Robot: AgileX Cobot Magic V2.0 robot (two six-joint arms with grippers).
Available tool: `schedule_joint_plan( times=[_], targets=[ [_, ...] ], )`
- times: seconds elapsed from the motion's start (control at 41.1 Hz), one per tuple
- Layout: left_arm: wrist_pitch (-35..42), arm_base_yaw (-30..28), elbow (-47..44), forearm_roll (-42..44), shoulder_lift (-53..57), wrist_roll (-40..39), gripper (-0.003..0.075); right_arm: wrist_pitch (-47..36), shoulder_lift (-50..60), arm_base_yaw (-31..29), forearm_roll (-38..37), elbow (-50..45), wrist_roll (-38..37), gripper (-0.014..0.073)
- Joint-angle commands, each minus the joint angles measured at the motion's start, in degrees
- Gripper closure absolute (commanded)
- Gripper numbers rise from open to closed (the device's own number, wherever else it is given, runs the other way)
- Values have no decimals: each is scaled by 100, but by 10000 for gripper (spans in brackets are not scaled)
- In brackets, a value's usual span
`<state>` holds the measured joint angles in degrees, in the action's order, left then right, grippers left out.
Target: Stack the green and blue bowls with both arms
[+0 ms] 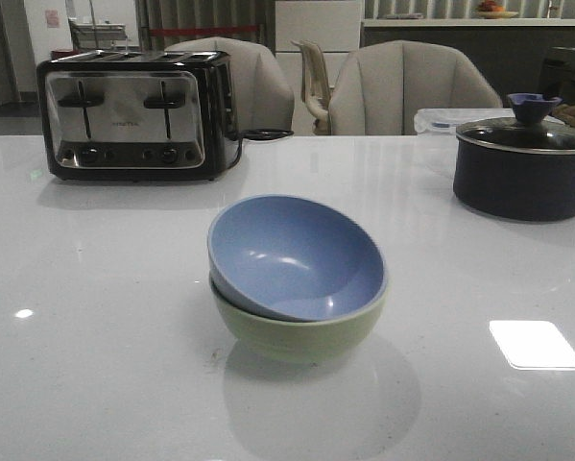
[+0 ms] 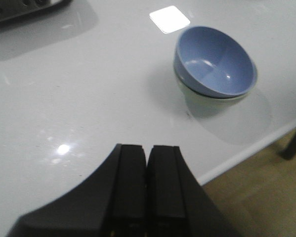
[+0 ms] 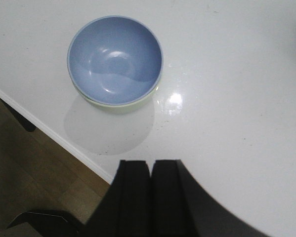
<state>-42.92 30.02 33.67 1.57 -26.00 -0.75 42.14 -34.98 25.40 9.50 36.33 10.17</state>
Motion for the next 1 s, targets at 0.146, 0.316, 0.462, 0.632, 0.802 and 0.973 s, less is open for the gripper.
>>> schedule_joint_plan(
  times=[0.146, 0.316, 0.462, 0.632, 0.802, 0.973],
  targets=[
    [2315, -1313, -1361, 286, 1395, -67, 619, -363, -3, -19, 23, 153, 37, 554],
    [3810, -2181, -2703, -34, 2195, -67, 619, -363, -3, -19, 23, 153, 37, 554],
    [4159, -2687, -3341, -377, 2600, -67, 618, -363, -3, -19, 23, 153, 37, 554],
    [4345, -2843, -3506, -366, 2741, -67, 619, -356, -3, -19, 23, 153, 37, 554],
    [4448, -2843, -3506, -339, 2753, -67, 619, -350, -3, -19, 23, 153, 37, 554],
    [4449, -2843, -3506, -339, 2741, -67, 619, -350, -3, -19, 23, 153, 37, 554]
  ],
)
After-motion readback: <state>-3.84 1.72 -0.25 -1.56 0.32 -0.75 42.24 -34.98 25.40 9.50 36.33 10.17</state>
